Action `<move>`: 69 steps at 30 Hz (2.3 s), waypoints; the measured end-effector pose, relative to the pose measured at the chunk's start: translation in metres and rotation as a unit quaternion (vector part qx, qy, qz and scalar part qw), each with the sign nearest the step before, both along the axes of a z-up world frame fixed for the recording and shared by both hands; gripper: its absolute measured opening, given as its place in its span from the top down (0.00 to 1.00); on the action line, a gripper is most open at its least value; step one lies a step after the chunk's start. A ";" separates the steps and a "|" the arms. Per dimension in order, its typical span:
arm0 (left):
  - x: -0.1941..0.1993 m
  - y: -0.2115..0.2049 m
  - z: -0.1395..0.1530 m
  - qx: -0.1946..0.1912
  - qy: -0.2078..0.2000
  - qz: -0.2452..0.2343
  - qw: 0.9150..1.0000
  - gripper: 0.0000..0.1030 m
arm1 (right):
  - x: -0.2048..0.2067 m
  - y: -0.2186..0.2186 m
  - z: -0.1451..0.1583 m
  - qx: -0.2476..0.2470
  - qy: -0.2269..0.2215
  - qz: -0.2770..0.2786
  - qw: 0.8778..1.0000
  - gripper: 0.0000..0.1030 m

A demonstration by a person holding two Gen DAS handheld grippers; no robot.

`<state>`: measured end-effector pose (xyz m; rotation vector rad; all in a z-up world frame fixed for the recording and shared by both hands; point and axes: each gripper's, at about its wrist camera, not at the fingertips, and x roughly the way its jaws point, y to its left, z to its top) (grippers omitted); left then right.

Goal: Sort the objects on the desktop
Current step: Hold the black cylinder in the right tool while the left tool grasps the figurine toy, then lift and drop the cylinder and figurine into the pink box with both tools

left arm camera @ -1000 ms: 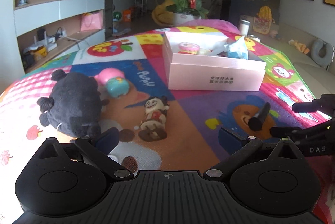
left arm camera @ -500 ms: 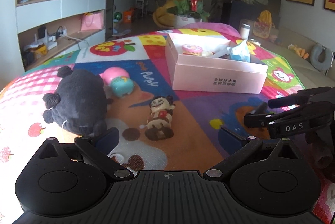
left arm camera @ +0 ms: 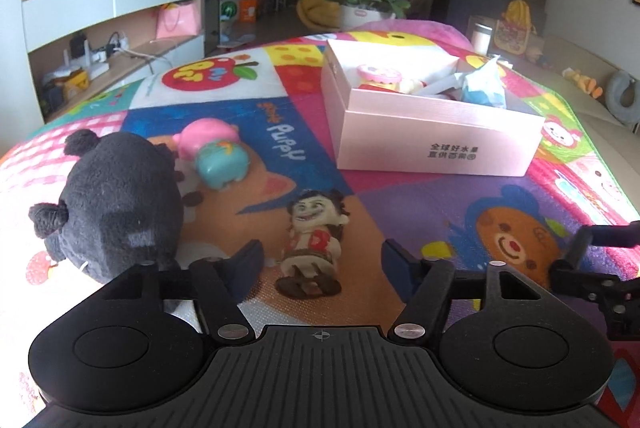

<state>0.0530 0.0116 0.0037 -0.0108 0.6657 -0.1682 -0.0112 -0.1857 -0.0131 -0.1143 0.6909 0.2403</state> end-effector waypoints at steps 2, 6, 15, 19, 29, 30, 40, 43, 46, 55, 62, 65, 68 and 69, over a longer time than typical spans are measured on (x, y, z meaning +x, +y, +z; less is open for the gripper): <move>0.004 -0.003 0.000 0.017 -0.002 0.001 1.000 0.44 | -0.005 0.002 0.002 -0.009 -0.019 -0.010 1.000 0.28; 0.003 -0.012 0.001 0.040 -0.001 -0.014 0.999 0.52 | 0.000 0.002 0.001 -0.012 -0.014 -0.014 1.000 0.27; -0.021 -0.032 0.007 0.004 0.009 -0.097 0.995 0.46 | 0.001 -0.001 -0.001 0.001 -0.008 -0.012 1.000 0.20; -0.033 -0.035 0.008 0.007 -0.009 -0.134 0.991 0.30 | 0.001 -0.001 0.000 0.003 -0.009 -0.012 1.000 0.18; 0.005 -0.028 0.001 0.038 -0.013 -0.130 0.991 0.09 | -0.001 -0.002 0.000 0.007 -0.014 -0.009 1.000 0.15; 0.006 -0.029 0.001 0.038 -0.012 -0.138 0.990 0.13 | -0.001 -0.001 0.000 0.006 -0.015 -0.009 1.000 0.15; -0.009 -0.035 0.000 0.037 -0.006 -0.140 0.989 0.30 | 0.000 0.001 -0.001 0.000 -0.012 -0.006 1.000 0.22; -0.025 -0.034 0.002 0.038 -0.008 -0.149 0.988 0.30 | 0.000 0.000 0.000 0.000 -0.008 -0.011 1.000 0.27; -0.040 -0.033 0.009 0.038 -0.016 -0.153 0.987 0.30 | -0.005 -0.001 0.003 0.012 0.000 -0.006 1.000 0.28; -0.044 -0.031 0.061 0.019 -0.090 -0.132 0.987 0.31 | -0.046 -0.004 0.058 -0.014 -0.076 0.017 0.997 0.28; 0.012 -0.057 0.096 0.001 -0.160 -0.136 0.978 0.31 | -0.004 -0.017 0.123 -0.020 -0.190 -0.045 0.981 0.28; 0.052 -0.062 0.106 -0.029 -0.203 -0.113 0.972 0.26 | 0.038 -0.017 0.145 -0.008 -0.222 -0.055 0.973 0.28; 0.085 -0.050 0.112 -0.063 -0.188 -0.087 0.976 0.11 | 0.085 -0.009 0.156 0.001 -0.250 -0.060 0.966 0.25; 0.086 -0.041 0.114 -0.072 -0.183 -0.077 0.977 0.09 | 0.101 -0.007 0.156 0.004 -0.247 -0.060 0.967 0.22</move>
